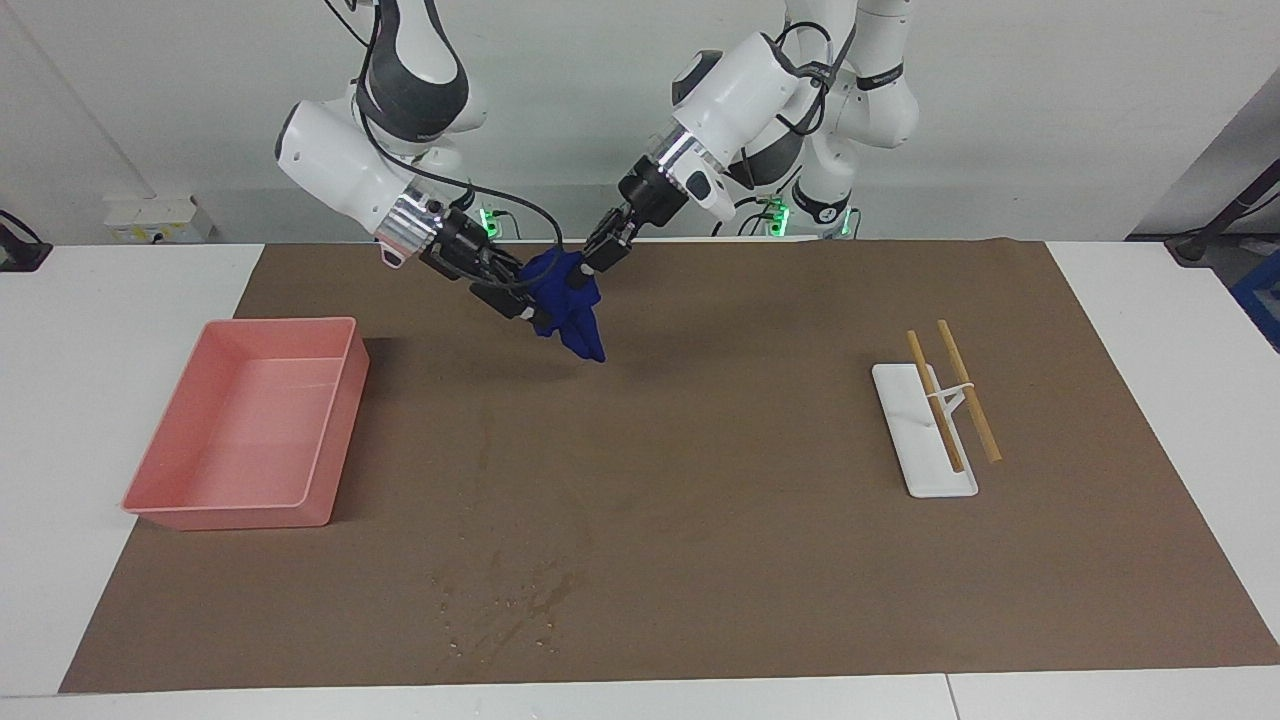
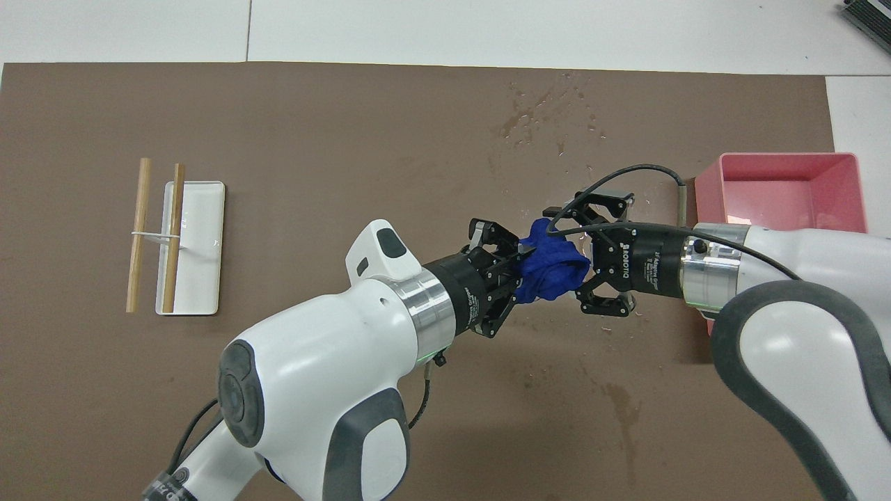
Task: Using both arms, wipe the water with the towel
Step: 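Grasp the towel with the right gripper while the left gripper holds it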
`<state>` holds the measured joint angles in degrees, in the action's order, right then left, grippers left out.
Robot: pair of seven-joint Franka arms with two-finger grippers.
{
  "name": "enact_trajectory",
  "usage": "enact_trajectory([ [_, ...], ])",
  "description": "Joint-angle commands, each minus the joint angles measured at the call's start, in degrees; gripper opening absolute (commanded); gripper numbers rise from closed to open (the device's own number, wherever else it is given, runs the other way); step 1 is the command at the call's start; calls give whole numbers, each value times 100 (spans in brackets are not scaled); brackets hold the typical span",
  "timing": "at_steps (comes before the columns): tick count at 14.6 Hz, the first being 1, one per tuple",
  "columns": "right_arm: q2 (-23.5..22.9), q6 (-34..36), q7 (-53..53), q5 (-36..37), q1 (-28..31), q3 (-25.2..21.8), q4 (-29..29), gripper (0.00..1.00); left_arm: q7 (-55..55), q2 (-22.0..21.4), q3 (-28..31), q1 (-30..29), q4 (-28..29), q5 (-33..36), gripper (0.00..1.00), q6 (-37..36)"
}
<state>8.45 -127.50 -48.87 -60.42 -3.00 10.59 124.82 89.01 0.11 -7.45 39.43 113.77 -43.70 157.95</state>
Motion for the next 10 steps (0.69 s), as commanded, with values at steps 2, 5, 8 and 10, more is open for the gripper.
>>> enact_trajectory([
  [2, 114, -29, 132, -93, -166, 5, 262, 100, 73, -46, 42, 65, 92, -122, 0, 420],
  [5, 105, -20, 386, -58, -184, 14, 315, 100, 81, -55, 42, 100, 171, -122, 0, 430],
  [8, 78, 32, 833, 125, -184, 5, 288, 50, 64, -64, 51, 161, 197, -113, 0, 403],
  [10, 69, 76, 1046, 354, -184, 14, 253, 0, 46, -64, 51, 179, 198, -113, 0, 412],
])
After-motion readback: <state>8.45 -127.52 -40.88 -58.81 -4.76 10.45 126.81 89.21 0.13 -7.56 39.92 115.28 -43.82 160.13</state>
